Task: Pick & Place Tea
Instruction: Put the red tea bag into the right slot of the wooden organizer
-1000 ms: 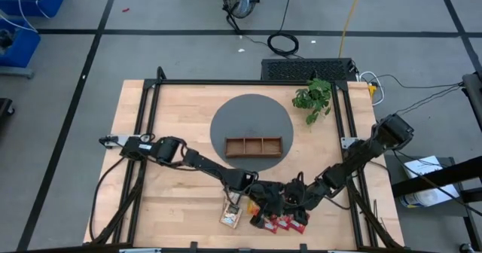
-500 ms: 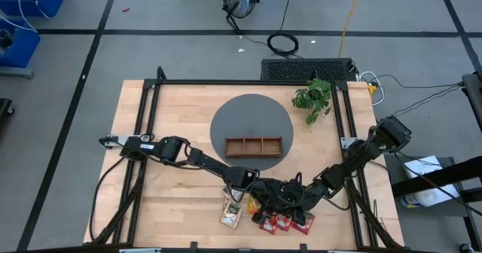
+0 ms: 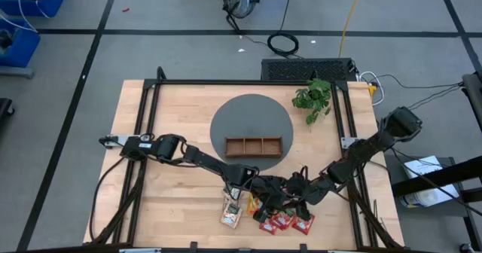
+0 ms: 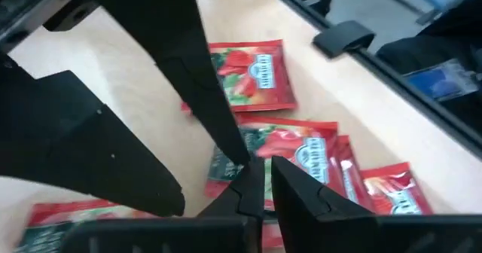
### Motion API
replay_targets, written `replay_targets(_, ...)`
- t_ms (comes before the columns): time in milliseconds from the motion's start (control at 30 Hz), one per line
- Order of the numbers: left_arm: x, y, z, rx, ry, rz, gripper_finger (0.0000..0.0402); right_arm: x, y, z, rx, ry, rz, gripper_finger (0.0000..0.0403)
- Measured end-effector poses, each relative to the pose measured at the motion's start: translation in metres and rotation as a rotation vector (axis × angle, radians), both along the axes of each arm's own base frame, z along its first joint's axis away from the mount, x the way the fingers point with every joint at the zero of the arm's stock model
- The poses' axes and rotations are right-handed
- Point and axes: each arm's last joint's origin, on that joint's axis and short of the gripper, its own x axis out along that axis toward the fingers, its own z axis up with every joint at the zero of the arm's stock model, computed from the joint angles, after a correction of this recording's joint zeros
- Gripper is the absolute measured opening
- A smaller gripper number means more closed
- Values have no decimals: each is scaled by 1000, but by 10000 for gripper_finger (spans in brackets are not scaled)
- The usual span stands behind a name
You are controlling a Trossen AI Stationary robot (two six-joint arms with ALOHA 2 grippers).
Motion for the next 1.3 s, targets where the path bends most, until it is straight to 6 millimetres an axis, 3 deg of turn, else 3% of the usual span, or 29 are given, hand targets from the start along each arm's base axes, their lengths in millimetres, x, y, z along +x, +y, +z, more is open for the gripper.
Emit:
replay_targets(233,0,18,-7,79,71,94,5,-15,-17,-2,-139,132,-108,132)
replay_targets(367,0,28,-13,83,93,121,12,-17,-30,-8,-180,229,-192,135)
replay_targets(567,1,33,-14,86,98,125,5,-12,-41,-9,-193,251,-228,152)
replay_targets(733,2,33,-27,86,109,123,12,-15,-50,-12,-216,327,-283,163)
replay_targets(867,4,35,-30,79,102,128,4,-18,-55,-21,-131,357,-293,171)
replay_targets(1167,5,39,-31,69,105,144,4,-26,-62,-43,149,231,-227,179)
replay_targets(1300,5,40,-32,66,108,146,11,-33,-66,-50,158,260,-230,164)
